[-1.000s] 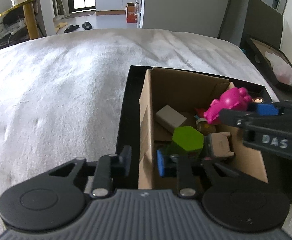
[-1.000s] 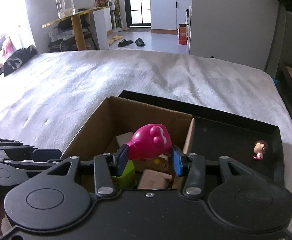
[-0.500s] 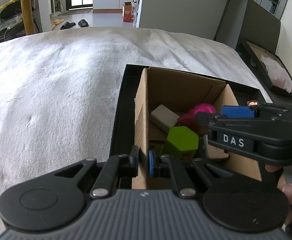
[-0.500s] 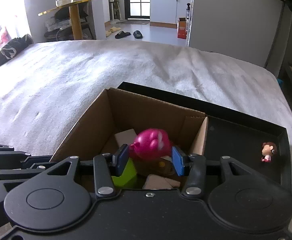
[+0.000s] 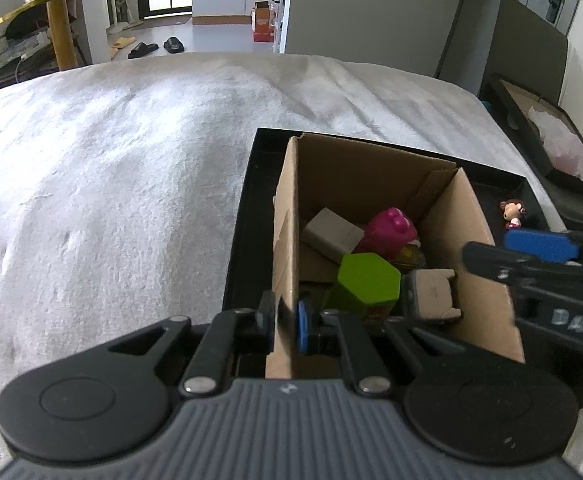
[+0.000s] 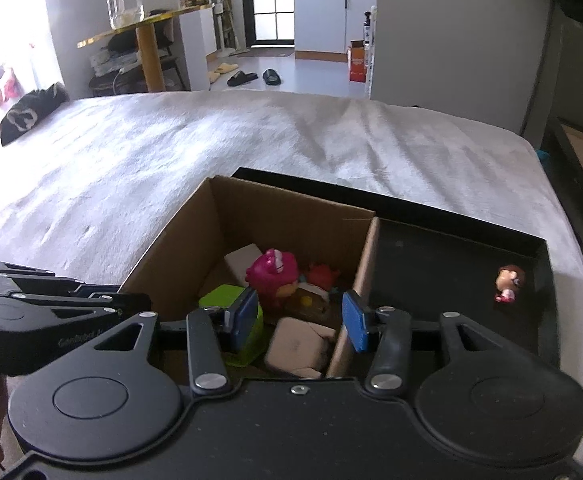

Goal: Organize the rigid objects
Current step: 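Lower the pink figure into the box and open the right gripper, then move the right gripper to the small brown-haired doll on the tray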

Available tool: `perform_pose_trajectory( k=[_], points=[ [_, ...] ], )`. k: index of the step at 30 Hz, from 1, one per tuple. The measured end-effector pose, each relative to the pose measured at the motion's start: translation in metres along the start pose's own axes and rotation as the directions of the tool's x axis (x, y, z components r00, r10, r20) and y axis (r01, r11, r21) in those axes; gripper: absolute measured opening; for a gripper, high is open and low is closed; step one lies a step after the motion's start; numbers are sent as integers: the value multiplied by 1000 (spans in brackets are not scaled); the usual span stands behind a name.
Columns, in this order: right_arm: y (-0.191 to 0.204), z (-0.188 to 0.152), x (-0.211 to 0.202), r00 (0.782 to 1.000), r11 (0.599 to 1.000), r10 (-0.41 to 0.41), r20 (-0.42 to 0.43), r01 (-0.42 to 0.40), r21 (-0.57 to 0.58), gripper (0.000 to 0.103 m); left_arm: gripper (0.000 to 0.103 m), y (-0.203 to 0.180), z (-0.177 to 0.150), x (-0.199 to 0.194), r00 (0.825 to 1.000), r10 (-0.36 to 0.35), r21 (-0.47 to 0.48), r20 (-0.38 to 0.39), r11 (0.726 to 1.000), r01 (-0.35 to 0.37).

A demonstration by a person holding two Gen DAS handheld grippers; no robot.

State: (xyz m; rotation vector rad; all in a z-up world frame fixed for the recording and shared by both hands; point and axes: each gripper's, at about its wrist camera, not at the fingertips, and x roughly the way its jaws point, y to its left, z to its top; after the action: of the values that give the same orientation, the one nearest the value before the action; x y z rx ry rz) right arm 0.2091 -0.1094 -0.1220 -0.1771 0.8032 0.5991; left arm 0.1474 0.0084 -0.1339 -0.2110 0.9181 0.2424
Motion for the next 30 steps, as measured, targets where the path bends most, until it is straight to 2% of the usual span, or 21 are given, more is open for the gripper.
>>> perform_pose_trajectory(
  k=[10, 15, 21, 26, 28, 30],
  points=[
    [-35, -9, -14, 1000, 998, -21, 13, 20, 51, 48, 14, -6, 6, 0, 1000, 12, -1, -19, 1000, -12],
    [-51, -14, -11, 1000, 997, -31, 2, 30, 65, 48, 22, -12, 9, 2, 999, 24, 10, -25, 1000, -24],
    [-71, -18, -6, 999, 995, -49, -3, 49, 87, 51, 43, -22, 13, 5, 998, 58, 23, -23, 998, -57],
    [-90, -20, -1, 997, 992, -72, 1, 72, 108, 53, 65, -28, 15, 7, 996, 86, 30, -19, 996, -86],
    [-98, -21, 2, 997, 990, -81, 2, 80, 116, 55, 66, -30, 16, 8, 996, 93, 30, -11, 995, -93],
    [-104, -21, 5, 995, 988, -95, 4, 94, 125, 62, 67, -32, 17, 9, 994, 108, 35, -11, 994, -107]
  ],
)
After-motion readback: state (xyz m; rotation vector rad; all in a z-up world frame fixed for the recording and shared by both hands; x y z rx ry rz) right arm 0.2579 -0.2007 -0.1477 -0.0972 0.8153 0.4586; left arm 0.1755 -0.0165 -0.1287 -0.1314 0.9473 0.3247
